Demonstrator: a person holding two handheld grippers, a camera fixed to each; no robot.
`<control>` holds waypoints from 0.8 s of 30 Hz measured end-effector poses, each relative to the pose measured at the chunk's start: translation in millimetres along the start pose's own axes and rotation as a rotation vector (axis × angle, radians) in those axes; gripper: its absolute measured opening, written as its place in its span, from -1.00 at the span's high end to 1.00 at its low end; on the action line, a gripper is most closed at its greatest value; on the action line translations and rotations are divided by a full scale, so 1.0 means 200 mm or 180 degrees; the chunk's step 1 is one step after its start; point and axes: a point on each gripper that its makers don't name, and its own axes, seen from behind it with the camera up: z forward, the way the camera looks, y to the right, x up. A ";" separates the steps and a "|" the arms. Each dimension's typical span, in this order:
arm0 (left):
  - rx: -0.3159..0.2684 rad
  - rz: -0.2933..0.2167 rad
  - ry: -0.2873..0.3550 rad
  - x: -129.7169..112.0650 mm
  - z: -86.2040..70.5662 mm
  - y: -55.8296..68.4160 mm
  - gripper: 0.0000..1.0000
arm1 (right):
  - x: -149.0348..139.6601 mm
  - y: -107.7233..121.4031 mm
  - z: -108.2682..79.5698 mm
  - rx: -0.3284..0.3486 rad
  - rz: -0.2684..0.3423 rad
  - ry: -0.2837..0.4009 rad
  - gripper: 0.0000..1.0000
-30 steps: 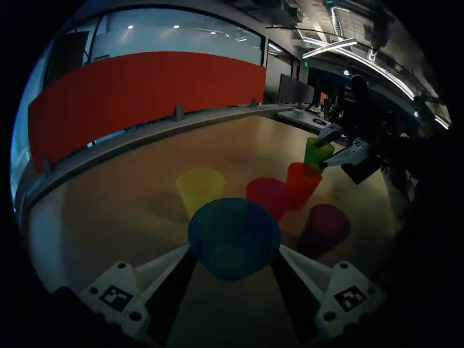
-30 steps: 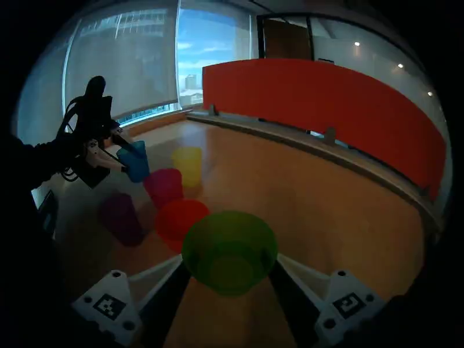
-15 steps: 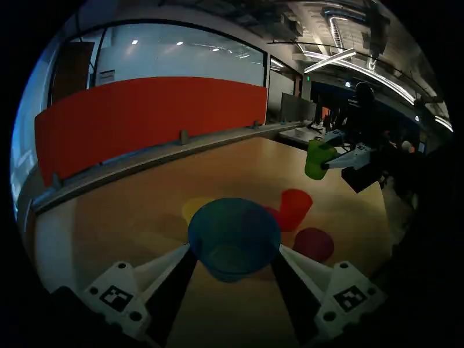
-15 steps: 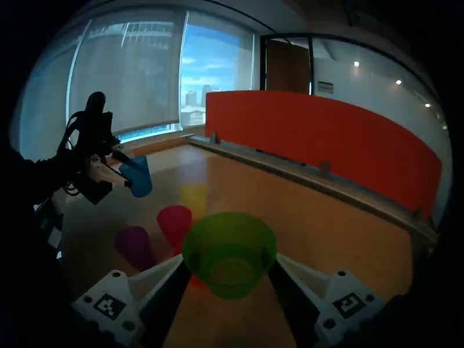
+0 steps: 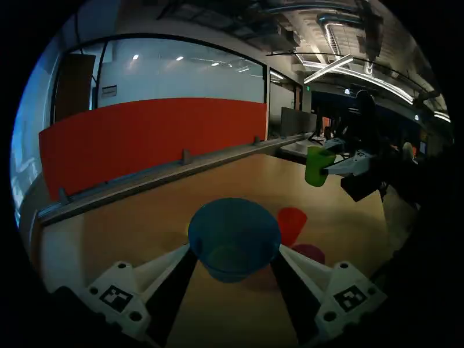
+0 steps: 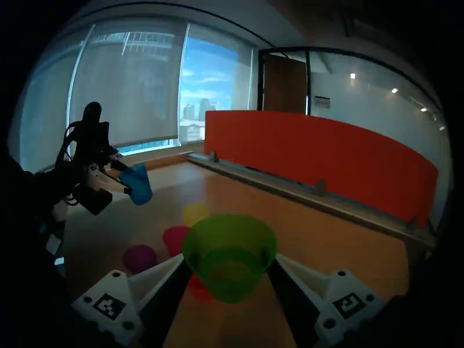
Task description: Pour water
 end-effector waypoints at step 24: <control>-0.0022 -0.0001 0.0242 0.15 -0.01 0.04 -0.68 | 0.09 0.03 -0.03 -0.0081 0.0009 0.0231 -0.75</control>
